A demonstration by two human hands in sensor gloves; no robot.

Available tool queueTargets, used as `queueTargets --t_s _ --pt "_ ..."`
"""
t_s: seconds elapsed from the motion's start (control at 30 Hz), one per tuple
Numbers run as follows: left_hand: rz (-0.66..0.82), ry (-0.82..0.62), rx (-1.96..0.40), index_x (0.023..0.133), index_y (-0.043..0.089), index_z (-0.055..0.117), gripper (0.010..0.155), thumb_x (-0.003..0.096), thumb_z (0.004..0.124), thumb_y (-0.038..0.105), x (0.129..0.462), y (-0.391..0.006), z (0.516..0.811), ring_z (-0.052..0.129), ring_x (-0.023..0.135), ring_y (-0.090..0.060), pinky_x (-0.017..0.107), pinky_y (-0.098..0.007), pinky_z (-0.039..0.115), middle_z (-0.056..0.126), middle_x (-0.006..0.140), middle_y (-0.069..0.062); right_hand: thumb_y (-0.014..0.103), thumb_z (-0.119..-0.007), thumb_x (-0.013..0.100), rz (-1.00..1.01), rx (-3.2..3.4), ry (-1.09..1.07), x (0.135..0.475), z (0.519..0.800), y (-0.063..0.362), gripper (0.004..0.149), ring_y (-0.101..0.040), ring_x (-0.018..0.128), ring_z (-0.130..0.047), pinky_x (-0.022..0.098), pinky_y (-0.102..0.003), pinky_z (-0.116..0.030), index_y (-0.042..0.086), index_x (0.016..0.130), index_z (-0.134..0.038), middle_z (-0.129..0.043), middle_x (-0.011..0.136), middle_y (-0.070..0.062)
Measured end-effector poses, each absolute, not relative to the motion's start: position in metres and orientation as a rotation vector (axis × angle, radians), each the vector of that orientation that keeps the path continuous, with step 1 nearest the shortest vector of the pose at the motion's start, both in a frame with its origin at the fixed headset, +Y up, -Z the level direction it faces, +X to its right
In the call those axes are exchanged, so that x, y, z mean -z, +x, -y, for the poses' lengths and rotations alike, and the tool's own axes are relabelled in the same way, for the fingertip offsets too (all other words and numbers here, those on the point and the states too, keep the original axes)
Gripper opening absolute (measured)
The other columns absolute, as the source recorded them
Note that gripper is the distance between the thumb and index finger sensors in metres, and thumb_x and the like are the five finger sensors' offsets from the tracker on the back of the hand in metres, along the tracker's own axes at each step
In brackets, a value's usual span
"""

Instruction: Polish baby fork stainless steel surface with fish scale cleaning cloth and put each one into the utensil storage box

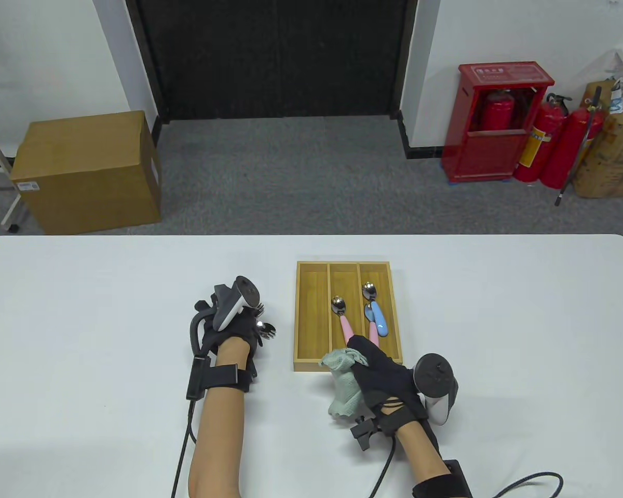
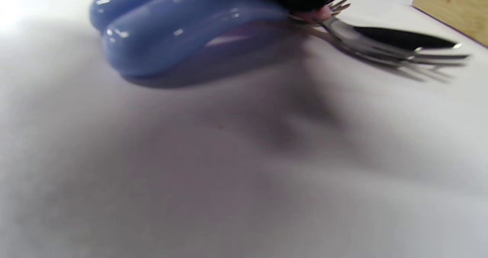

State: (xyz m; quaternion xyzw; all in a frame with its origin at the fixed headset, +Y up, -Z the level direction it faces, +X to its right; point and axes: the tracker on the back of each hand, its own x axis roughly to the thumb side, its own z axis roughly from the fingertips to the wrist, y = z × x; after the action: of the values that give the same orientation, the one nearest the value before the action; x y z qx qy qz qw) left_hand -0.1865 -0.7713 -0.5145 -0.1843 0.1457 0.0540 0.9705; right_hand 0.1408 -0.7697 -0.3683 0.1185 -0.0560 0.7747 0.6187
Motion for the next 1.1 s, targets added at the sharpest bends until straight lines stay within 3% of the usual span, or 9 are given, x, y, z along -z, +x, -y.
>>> queueTargets --t_s 0.3,0.47,0.63,0.8,0.9,1.1 --pt "-0.198 -0.47 -0.223 0.102 0.034 0.051 0.052 0.0543 0.072 0.038 0.519 -0.201 0.777 0.014 0.124 -0.014 0.086 -0.055 0.0 0.027 0.124 0.019 0.015 -0.082 0.042 0.14 -1.778 0.259 0.368 0.767 0.145 0.052 -0.037 0.046 -0.094 0.041 -0.061 -0.074 0.012 0.093 -0.071 -0.084 0.078 -0.026" --pt "-0.143 -0.364 -0.224 0.1 0.032 0.051 0.052 0.0514 0.069 0.038 0.512 -0.208 0.772 0.02 0.125 -0.015 0.086 -0.058 0.003 0.034 0.123 0.016 0.014 -0.082 0.042 0.145 -1.775 0.253 0.368 0.766 0.146 0.053 -0.037 0.046 -0.094 0.041 -0.061 -0.073 0.011 0.094 -0.07 -0.084 0.079 -0.026" --pt "-0.03 -0.202 -0.303 0.1 0.031 0.051 0.053 0.0499 0.068 0.038 0.496 -0.212 0.748 0.035 0.123 -0.024 0.086 -0.064 0.012 0.043 0.122 0.008 0.014 -0.08 0.042 0.149 -1.753 0.24 0.37 0.765 0.147 0.056 -0.036 0.047 -0.093 0.041 -0.061 -0.073 0.01 0.095 -0.065 -0.082 0.079 -0.025" --pt "0.124 -0.054 -0.42 0.098 0.029 0.055 0.052 0.0487 0.07 0.038 0.465 -0.209 0.715 0.079 0.095 -0.028 0.081 -0.067 0.035 0.074 0.102 0.0 0.015 -0.081 0.041 0.15 -1.753 0.228 0.371 0.767 0.148 0.054 -0.035 0.045 -0.096 0.04 -0.061 -0.076 0.009 0.094 -0.069 -0.085 0.077 -0.025" --pt "0.249 -0.003 -0.459 0.097 0.027 0.058 0.052 0.048 0.07 0.039 0.439 -0.202 0.696 0.086 0.079 -0.027 0.075 -0.067 0.046 0.082 0.089 0.0 0.016 -0.081 0.041 0.148 -1.751 0.225 0.372 0.767 0.147 0.049 -0.035 0.046 -0.097 0.04 -0.061 -0.076 0.01 0.09 -0.074 -0.087 0.077 -0.024" --pt "0.454 -0.08 -0.695 0.098 0.027 0.06 0.052 0.0497 0.072 0.039 0.384 -0.18 0.678 0.087 0.074 -0.026 0.073 -0.066 0.051 0.084 0.085 -0.002 0.019 -0.081 0.042 0.138 -1.688 0.207 0.376 0.771 0.145 0.046 -0.037 0.051 -0.099 0.042 -0.062 -0.076 0.012 0.088 -0.074 -0.086 0.08 -0.021"
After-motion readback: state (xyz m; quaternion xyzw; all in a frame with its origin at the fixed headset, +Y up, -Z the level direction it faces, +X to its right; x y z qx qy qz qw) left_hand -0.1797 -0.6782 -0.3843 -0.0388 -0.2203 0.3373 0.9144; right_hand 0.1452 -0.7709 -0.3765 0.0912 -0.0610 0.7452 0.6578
